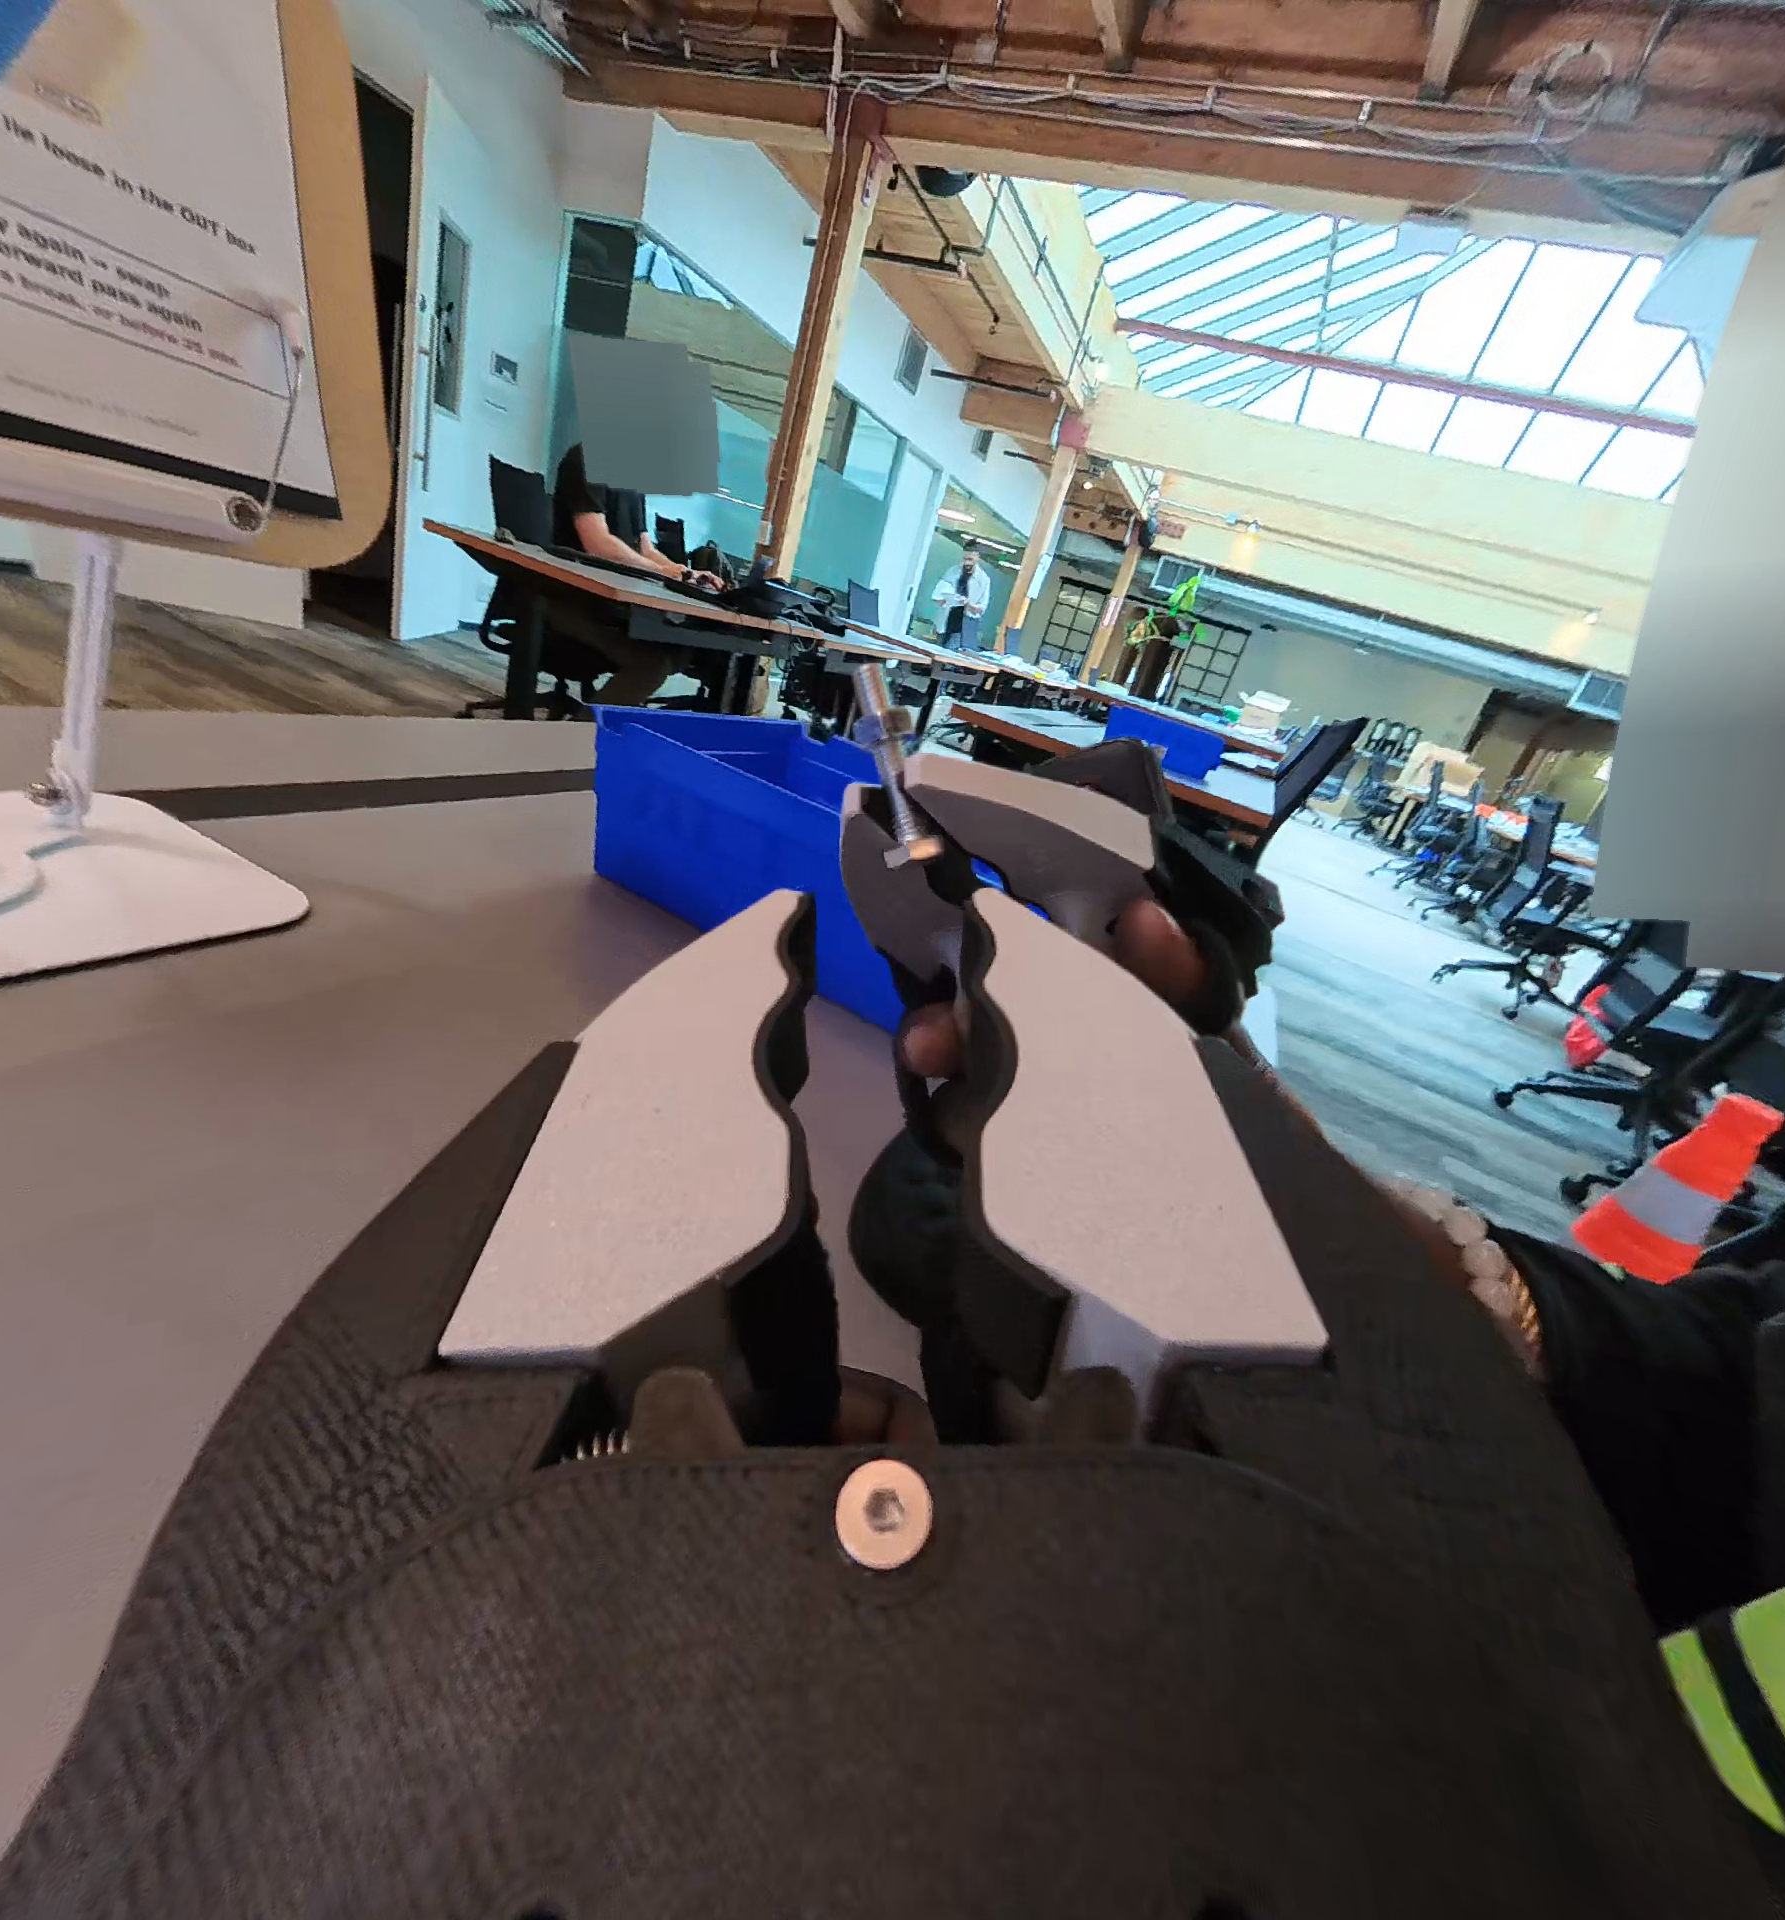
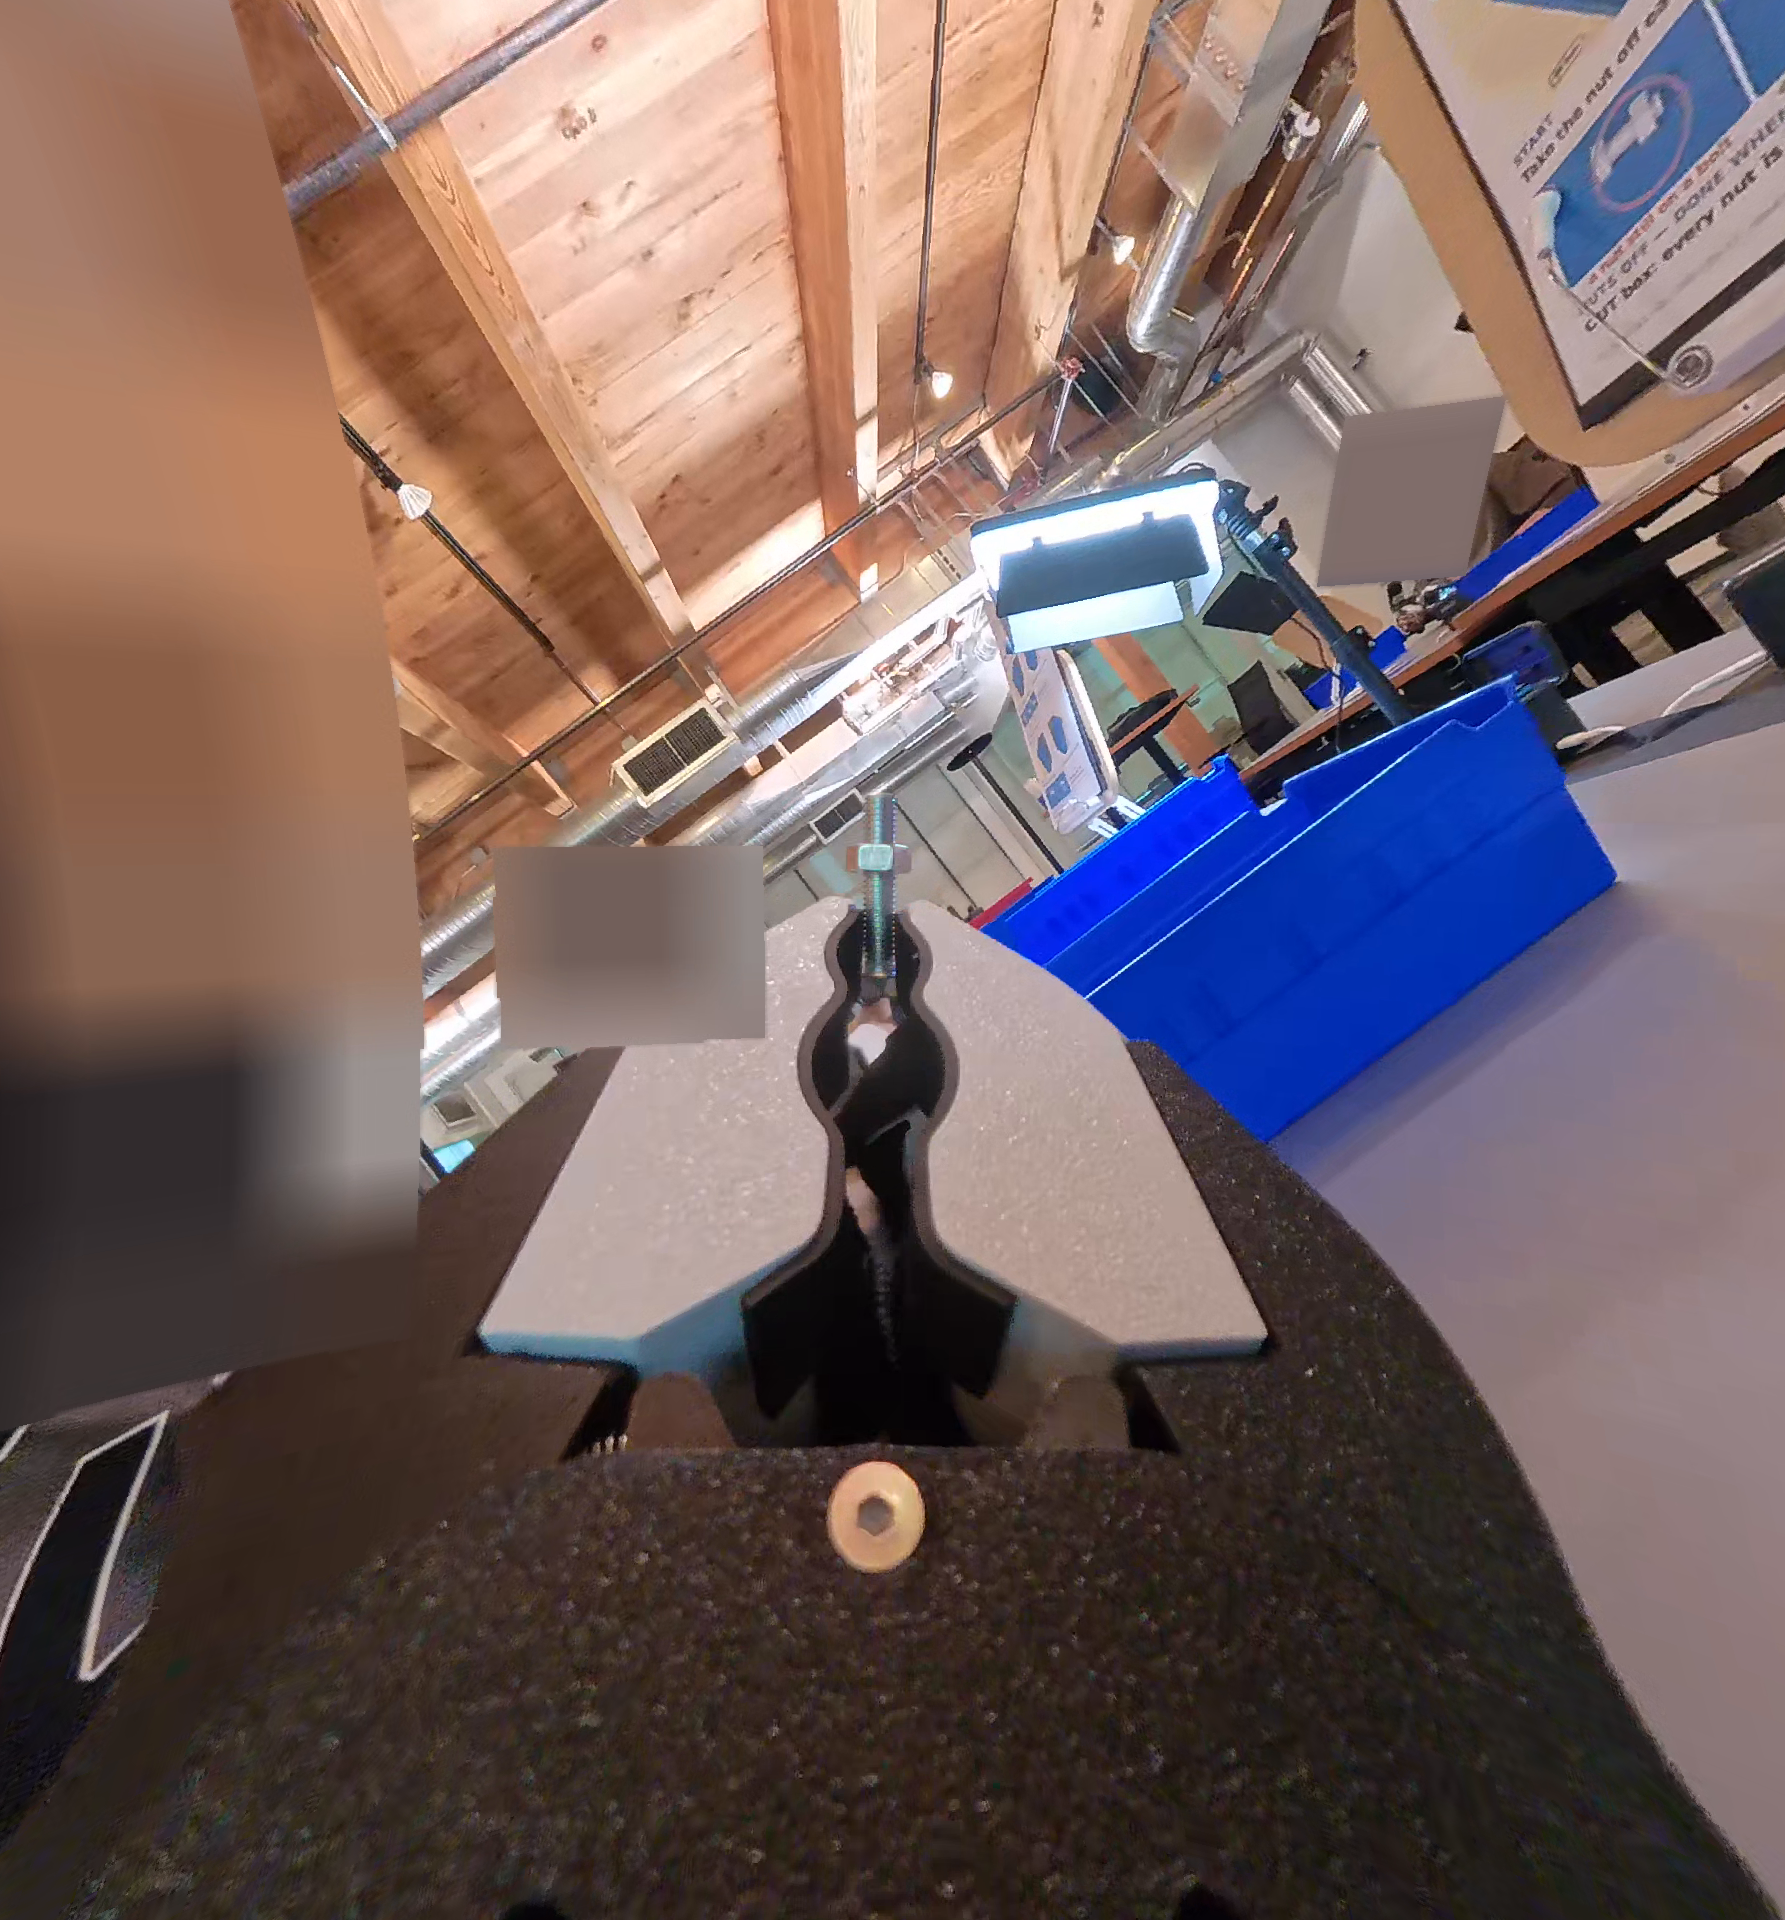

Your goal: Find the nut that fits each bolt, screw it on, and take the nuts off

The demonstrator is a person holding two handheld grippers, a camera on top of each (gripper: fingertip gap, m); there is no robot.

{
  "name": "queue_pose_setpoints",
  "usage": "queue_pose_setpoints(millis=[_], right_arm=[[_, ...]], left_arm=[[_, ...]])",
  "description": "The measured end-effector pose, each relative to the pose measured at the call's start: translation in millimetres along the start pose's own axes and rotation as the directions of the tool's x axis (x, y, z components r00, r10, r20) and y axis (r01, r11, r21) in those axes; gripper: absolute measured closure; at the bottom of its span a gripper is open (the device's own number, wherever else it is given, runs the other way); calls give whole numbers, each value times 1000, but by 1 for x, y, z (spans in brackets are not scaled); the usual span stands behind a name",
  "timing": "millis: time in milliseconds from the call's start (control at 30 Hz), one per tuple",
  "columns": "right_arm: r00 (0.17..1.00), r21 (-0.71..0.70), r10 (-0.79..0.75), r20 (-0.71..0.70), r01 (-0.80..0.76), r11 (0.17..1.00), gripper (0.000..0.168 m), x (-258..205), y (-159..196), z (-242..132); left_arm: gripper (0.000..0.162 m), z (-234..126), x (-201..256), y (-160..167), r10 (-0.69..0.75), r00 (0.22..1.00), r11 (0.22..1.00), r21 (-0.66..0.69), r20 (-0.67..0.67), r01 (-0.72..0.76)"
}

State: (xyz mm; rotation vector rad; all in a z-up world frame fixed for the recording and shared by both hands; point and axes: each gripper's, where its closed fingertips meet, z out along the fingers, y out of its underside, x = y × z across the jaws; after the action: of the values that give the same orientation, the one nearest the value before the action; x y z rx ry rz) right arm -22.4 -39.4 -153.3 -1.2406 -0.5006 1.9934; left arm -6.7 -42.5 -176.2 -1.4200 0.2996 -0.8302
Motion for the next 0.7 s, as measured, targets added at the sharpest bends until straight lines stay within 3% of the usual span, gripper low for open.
queue_pose_setpoints(millis=[200, 367, 533, 567, 700], right_arm=[[998, -51, -60, -8, 60, 997, 163, 1, 9, 1], [994, -86, -105, -10, 104, 991, 163, 0, 13, 1], [992, -123, -128, 12, 129, 984, 163, -3, 15, 0], [990, -130, -140, 17, 141, 981, 160, -4, 14, 0], [967, -222, -248, 50, 253, 942, 157, -9, 17, -4]], left_arm=[[138, 0, 5, 3, -158, 982, 987, -52, -103, 153], [147, -2, 7, 3, -203, 967, 978, -88, -152, 191], [154, -5, 10, 6, -137, 973, 986, -118, -184, 117], [162, -6, 11, 7, -111, 976, 988, -123, -187, 89], [162, -9, 9, 9, 33, 985, 989, -134, -171, -57]])
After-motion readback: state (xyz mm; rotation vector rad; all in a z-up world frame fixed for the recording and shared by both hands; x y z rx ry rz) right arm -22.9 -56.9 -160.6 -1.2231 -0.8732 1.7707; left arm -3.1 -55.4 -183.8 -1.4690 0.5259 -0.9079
